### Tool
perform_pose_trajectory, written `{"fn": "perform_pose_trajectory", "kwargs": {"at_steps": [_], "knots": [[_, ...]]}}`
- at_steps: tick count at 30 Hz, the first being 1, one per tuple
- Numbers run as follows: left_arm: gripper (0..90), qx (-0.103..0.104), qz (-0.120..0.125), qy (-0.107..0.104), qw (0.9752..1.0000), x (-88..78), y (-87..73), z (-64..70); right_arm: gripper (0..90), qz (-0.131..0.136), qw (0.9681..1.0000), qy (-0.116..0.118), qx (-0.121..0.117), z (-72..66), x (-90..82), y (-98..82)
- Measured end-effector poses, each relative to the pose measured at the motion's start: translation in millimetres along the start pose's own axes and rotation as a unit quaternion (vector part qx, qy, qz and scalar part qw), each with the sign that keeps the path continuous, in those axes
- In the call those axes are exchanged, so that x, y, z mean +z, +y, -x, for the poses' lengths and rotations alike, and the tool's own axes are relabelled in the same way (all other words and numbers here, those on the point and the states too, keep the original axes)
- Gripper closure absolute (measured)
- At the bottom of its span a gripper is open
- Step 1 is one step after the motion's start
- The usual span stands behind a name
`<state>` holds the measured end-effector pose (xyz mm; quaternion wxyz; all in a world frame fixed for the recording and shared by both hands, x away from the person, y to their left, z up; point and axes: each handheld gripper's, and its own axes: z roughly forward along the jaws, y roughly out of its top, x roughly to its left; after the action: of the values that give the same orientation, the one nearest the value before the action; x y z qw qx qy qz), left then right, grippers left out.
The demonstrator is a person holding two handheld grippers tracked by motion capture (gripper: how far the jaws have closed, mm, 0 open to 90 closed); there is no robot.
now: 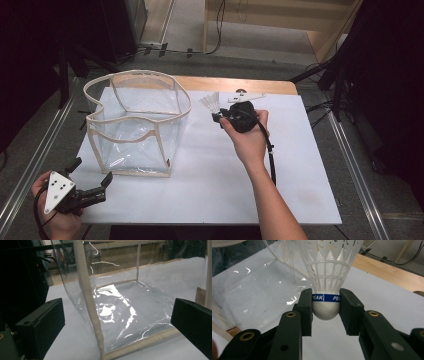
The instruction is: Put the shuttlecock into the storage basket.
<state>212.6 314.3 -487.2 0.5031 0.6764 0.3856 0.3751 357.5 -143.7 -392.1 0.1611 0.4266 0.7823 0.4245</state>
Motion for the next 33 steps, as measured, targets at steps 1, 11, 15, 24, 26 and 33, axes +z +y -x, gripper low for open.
{"fn": "perform_pose_trajectory", "kwargs": {"at_steps": [1,11,15,24,26,33], "knots": [[0.0,0.000,0.000,0.000,1.0000,0.1,0.0,0.1,62.8,0.000,1.0000,0.000,-0.001,-0.3,-0.5,0.5],[0.0,0.000,0.000,0.000,1.0000,0.2,-0.1,-0.1,62.8,0.018,0.9998,-0.003,-0.005,-2.4,-6.7,7.3],[0.0,0.000,0.000,-0.001,1.0000,0.3,-0.1,0.3,62.9,0.025,0.9997,-0.002,-0.009,-4.4,-9.2,10.5],[0.0,0.000,0.000,-0.001,1.0000,0.1,0.0,0.0,62.9,0.040,0.9991,-0.002,-0.014,-7.4,-14.0,15.9],[0.0,0.000,0.000,-0.001,1.0000,0.1,0.1,0.0,62.9,0.042,0.9990,-0.002,-0.016,-7.5,-14.3,16.3],[0.0,-0.001,0.001,0.000,1.0000,-0.3,0.1,-0.7,62.9,0.053,0.9984,-0.004,-0.020,-10.8,-17.7,21.0]]}}
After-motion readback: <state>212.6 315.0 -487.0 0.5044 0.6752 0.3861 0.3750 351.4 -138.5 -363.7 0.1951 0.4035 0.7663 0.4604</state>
